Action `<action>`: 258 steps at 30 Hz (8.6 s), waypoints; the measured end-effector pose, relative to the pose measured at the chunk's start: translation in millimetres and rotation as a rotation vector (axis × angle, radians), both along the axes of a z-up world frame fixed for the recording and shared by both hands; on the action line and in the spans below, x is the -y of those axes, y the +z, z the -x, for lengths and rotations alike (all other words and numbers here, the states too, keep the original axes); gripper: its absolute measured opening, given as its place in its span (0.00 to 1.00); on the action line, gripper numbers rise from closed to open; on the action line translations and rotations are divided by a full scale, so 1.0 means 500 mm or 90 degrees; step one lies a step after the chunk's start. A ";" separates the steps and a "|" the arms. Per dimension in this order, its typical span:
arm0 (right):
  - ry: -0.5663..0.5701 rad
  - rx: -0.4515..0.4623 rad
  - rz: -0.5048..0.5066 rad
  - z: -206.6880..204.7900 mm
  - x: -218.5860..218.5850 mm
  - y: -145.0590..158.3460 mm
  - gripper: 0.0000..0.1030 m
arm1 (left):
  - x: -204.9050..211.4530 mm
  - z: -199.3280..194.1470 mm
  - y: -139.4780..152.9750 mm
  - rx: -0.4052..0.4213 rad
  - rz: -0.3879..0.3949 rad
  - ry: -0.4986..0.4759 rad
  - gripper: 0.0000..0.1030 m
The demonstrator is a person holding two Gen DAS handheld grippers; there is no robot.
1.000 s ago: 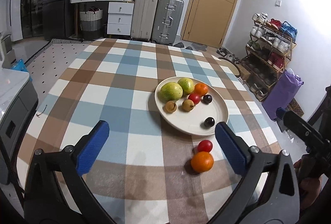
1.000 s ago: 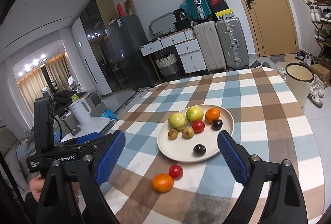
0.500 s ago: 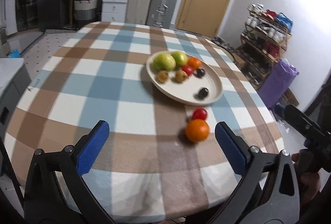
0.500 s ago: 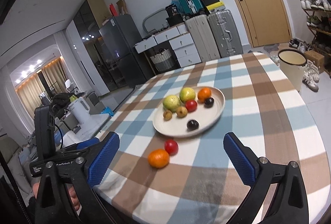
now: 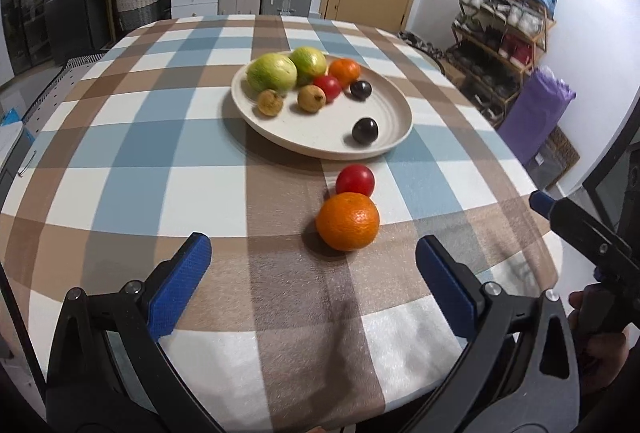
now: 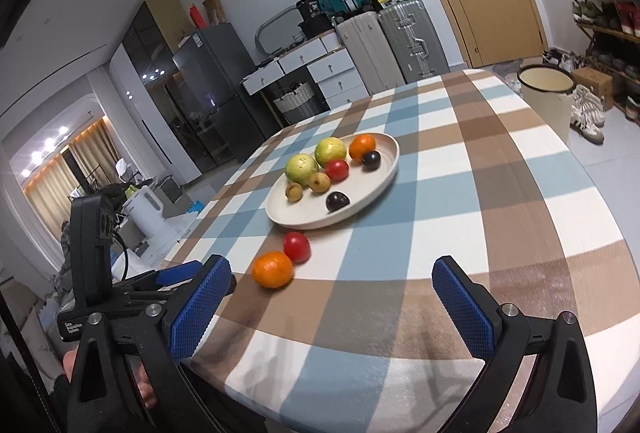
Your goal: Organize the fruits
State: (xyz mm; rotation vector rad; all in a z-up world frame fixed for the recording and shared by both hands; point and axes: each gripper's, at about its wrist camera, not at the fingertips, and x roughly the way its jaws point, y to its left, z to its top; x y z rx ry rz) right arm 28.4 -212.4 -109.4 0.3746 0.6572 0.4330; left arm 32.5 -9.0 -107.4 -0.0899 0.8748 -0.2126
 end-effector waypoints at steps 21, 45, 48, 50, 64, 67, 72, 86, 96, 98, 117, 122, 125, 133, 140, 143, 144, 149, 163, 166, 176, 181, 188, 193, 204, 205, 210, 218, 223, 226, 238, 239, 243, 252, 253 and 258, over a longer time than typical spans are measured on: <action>0.042 -0.007 0.003 -0.018 0.008 -0.037 1.00 | 0.085 -0.075 -0.060 -0.018 -0.062 -0.054 0.79; 0.091 -0.036 0.067 -0.042 -0.084 -0.039 1.00 | -0.041 -0.005 -0.027 0.002 0.036 -0.033 0.35; 0.098 -0.045 0.076 -0.053 -0.102 -0.045 1.00 | -0.074 0.017 -0.013 0.014 0.039 -0.017 0.35; 0.100 -0.054 0.079 -0.063 -0.116 -0.050 1.00 | -0.099 0.029 -0.005 0.017 0.045 -0.005 0.35; 0.090 -0.097 0.116 -0.127 -0.179 -0.080 1.00 | -0.226 0.085 0.000 0.021 0.087 0.061 0.35; 0.084 -0.096 0.127 -0.142 -0.188 -0.079 1.00 | -0.229 0.084 -0.001 0.023 0.096 0.063 0.35; 0.082 -0.099 0.133 -0.166 -0.202 -0.073 1.00 | -0.233 0.083 0.000 0.025 0.103 0.065 0.35; 0.091 -0.105 0.194 -0.205 -0.259 -0.086 0.27 | -0.238 0.080 0.004 0.024 0.103 0.076 0.35; 0.088 -0.093 0.156 -0.190 -0.214 -0.073 0.27 | -0.200 0.069 0.039 0.038 0.084 0.056 0.35; 0.089 -0.091 0.142 -0.187 -0.203 -0.068 0.27 | -0.185 0.061 0.046 0.038 0.082 0.049 0.35; 0.111 -0.046 0.076 -0.191 -0.141 0.008 0.27 | -0.062 -0.064 0.085 0.044 0.001 0.041 0.35; 0.115 -0.038 0.071 -0.212 -0.134 0.018 0.27 | -0.047 -0.110 0.088 0.039 0.005 0.037 0.35; 0.115 -0.036 0.072 -0.224 -0.132 0.021 0.27 | -0.037 -0.142 0.084 0.028 0.019 0.028 0.35; 0.112 -0.034 0.072 -0.270 -0.124 0.025 0.27 | -0.007 -0.228 0.062 0.008 0.021 0.010 0.35; 0.127 -0.034 0.088 -0.320 -0.137 0.007 0.27 | 0.012 -0.273 0.033 -0.009 0.010 -0.003 0.35; 0.130 -0.039 0.089 -0.339 -0.142 -0.004 0.27 | 0.015 -0.286 0.025 -0.013 0.010 -0.007 0.35; 0.130 -0.042 0.089 -0.345 -0.143 -0.007 0.27 | 0.016 -0.290 0.023 -0.014 0.008 -0.008 0.35; 0.128 -0.053 0.093 -0.371 -0.149 -0.025 0.27 | 0.018 -0.307 0.008 -0.025 0.011 -0.010 0.35; 0.112 -0.052 0.078 -0.399 -0.140 -0.052 0.48 | 0.003 -0.317 0.010 -0.009 0.043 -0.016 0.36; 0.107 -0.044 0.067 -0.398 -0.134 -0.047 0.48 | 0.001 -0.310 0.020 0.001 0.039 -0.018 0.37; 0.077 0.012 0.055 -0.355 -0.110 0.004 0.53 | -0.031 -0.263 0.054 0.038 0.046 0.012 0.38; 0.057 0.046 0.054 -0.323 -0.096 0.034 0.68 | -0.055 -0.230 0.083 0.079 0.036 0.040 0.41; 0.035 0.096 0.054 -0.273 -0.075 0.071 0.81 | -0.070 -0.188 0.127 0.143 0.007 0.063 0.52; 0.031 0.132 0.048 -0.239 -0.065 0.099 0.84 | -0.075 -0.151 0.161 0.200 -0.011 0.086 0.79; 0.022 0.217 0.054 -0.166 -0.059 0.140 0.97 | -0.104 -0.081 0.197 0.298 -0.025 0.114 0.99; 0.020 0.224 0.058 -0.159 -0.059 0.143 0.99 | -0.108 -0.079 0.197 0.298 -0.023 0.118 0.99; 0.012 0.238 0.072 -0.138 -0.058 0.149 0.99 | -0.129 -0.062 0.191 0.323 -0.022 0.144 0.99; -0.016 0.266 0.092 -0.113 -0.048 0.151 0.99 | -0.146 -0.053 0.167 0.318 -0.056 0.154 0.99; -0.014 0.284 0.111 -0.096 -0.053 0.149 1.00 | -0.171 -0.050 0.150 0.315 -0.041 0.163 0.99; -0.012 0.297 0.124 -0.092 -0.057 0.144 1.00 | -0.184 -0.050 0.136 0.318 -0.040 0.166 0.99; -0.038 0.296 0.177 -0.101 -0.058 0.091 1.00 | -0.164 -0.081 0.093 0.332 -0.064 0.134 0.99; -0.040 0.295 0.187 -0.104 -0.059 0.083 1.00 | -0.163 -0.086 0.089 0.326 -0.062 0.132 0.99; -0.041 0.287 0.198 -0.116 -0.059 0.065 1.00 | -0.165 -0.100 0.065 0.326 -0.059 0.130 0.99; -0.041 0.233 0.224 -0.151 -0.070 0.043 1.00 | -0.151 -0.117 0.063 0.311 -0.085 0.127 0.99; -0.049 0.234 0.227 -0.151 -0.068 0.042 1.00 | -0.148 -0.115 0.063 0.316 -0.086 0.122 0.99; -0.051 0.243 0.233 -0.147 -0.071 0.043 1.00 | -0.151 -0.098 0.066 0.345 -0.077 0.129 0.99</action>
